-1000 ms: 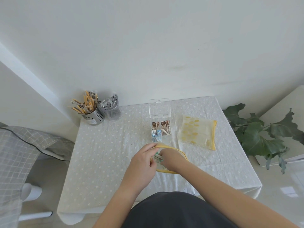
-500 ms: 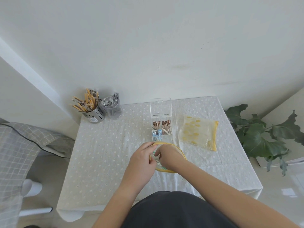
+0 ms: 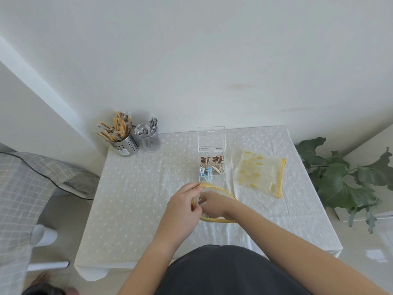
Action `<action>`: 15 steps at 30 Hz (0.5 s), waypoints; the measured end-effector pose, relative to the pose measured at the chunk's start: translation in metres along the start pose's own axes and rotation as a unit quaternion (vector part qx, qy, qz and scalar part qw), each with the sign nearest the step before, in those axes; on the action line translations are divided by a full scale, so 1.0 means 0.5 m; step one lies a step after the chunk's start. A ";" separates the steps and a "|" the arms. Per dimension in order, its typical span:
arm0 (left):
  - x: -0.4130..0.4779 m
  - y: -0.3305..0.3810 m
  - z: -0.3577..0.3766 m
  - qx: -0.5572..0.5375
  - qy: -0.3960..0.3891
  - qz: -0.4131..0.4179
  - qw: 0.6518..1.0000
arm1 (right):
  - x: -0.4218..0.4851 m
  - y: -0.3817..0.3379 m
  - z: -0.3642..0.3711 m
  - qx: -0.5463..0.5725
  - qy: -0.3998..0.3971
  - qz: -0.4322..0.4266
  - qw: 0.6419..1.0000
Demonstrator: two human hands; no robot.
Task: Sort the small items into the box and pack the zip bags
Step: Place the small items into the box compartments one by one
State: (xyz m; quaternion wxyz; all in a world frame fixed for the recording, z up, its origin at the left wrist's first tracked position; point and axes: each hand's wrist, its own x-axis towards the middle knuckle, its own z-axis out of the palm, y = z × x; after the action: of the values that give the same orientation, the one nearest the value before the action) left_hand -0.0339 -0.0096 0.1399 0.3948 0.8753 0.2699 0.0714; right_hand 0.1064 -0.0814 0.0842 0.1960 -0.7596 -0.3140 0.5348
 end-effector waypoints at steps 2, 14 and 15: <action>-0.001 0.000 -0.002 -0.002 0.000 0.002 1.000 | 0.004 -0.003 0.000 0.035 0.001 0.006 0.999; 0.006 -0.010 0.000 0.004 0.008 -0.022 1.000 | -0.022 -0.019 -0.002 -0.217 0.142 -0.031 0.965; 0.006 -0.013 0.000 0.004 0.011 -0.030 0.999 | -0.035 -0.029 -0.010 -0.241 0.145 -0.042 0.959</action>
State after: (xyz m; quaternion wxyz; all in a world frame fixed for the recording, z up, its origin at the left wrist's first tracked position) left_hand -0.0339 -0.0045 0.1347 0.3906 0.8674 0.3007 0.0677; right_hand 0.1029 -0.0829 0.1072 0.0734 -0.8399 -0.4333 0.3186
